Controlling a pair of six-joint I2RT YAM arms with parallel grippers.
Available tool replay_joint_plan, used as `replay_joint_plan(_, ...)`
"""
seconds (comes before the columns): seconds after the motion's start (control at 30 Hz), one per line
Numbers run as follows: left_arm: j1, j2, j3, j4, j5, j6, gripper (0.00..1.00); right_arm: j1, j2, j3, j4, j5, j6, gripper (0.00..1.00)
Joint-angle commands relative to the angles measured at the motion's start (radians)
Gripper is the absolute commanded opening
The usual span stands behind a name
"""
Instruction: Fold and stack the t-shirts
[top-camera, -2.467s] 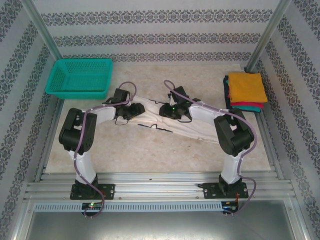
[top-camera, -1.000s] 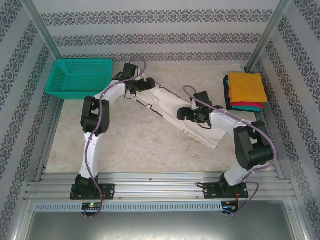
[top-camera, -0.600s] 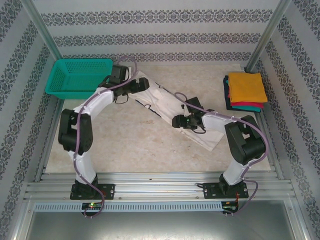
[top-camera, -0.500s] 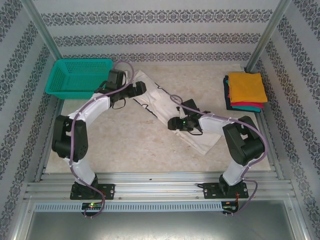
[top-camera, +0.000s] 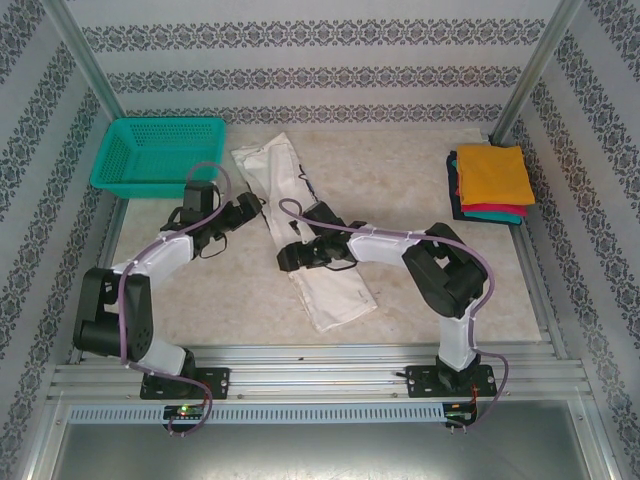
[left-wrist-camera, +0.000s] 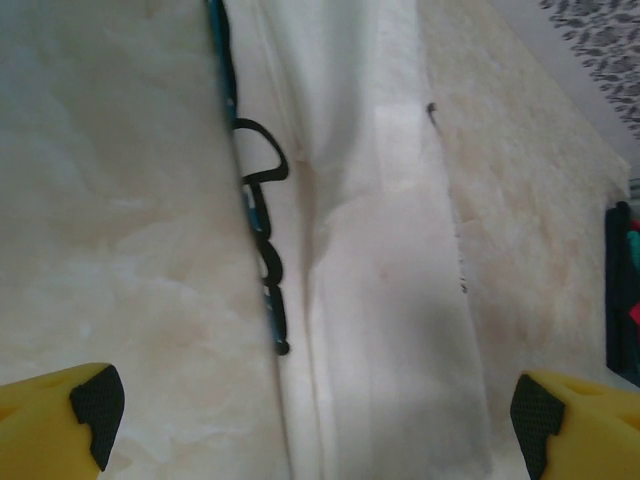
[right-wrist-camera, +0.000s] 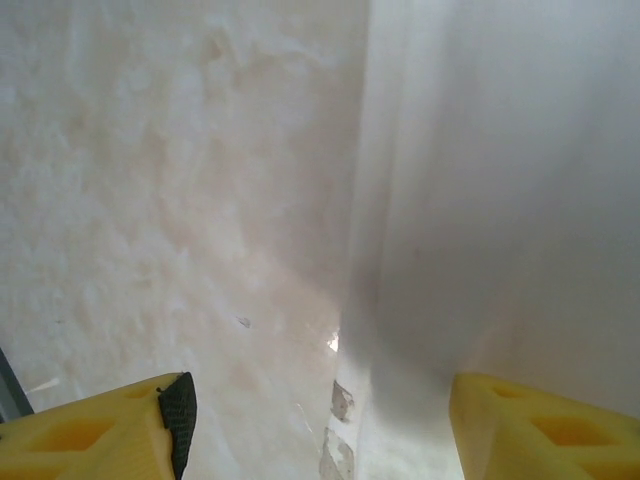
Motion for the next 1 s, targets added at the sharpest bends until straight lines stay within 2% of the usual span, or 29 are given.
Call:
replay_joint_plan(0.0,-0.020,-0.116,-0.066,0.061,-0.039,0.025,1.00,-0.035,-0.072,0.039,-0.002,0.086,-0.073,0.71)
replay_joint_plan(0.1,-0.053,-0.203,-0.137,0.068,-0.114,0.060,1.00,-0.098,-0.050,0.081,0.029,0.116,-0.067,0.70)
replay_joint_plan(0.23,-0.092,-0.301,-0.206,0.036,-0.160,0.087,1.00,-0.176,0.075,0.225,0.043,0.088,-0.019,0.62)
replay_joint_plan(0.33,-0.126,-0.361,-0.241,0.001,-0.198,0.118,1.00,-0.203,0.199,0.383,0.000,0.059,0.004,0.57)
replay_joint_plan(0.4,-0.146,-0.399,-0.257,-0.023,-0.217,0.135,1.00,-0.210,0.260,0.458,0.001,0.054,0.023,0.52)
replay_joint_plan(0.47,-0.158,-0.427,-0.272,-0.042,-0.230,0.142,1.00,-0.217,0.304,0.512,0.011,0.039,0.038,0.51)
replay_joint_plan(0.7,-0.172,-0.458,-0.298,-0.045,-0.223,0.171,1.00,-0.236,0.444,0.702,-0.064,0.015,0.029,0.51)
replay_joint_plan(0.97,-0.178,-0.436,-0.297,-0.008,-0.191,0.170,1.00,-0.242,0.685,1.051,-0.270,-0.024,0.080,0.49)
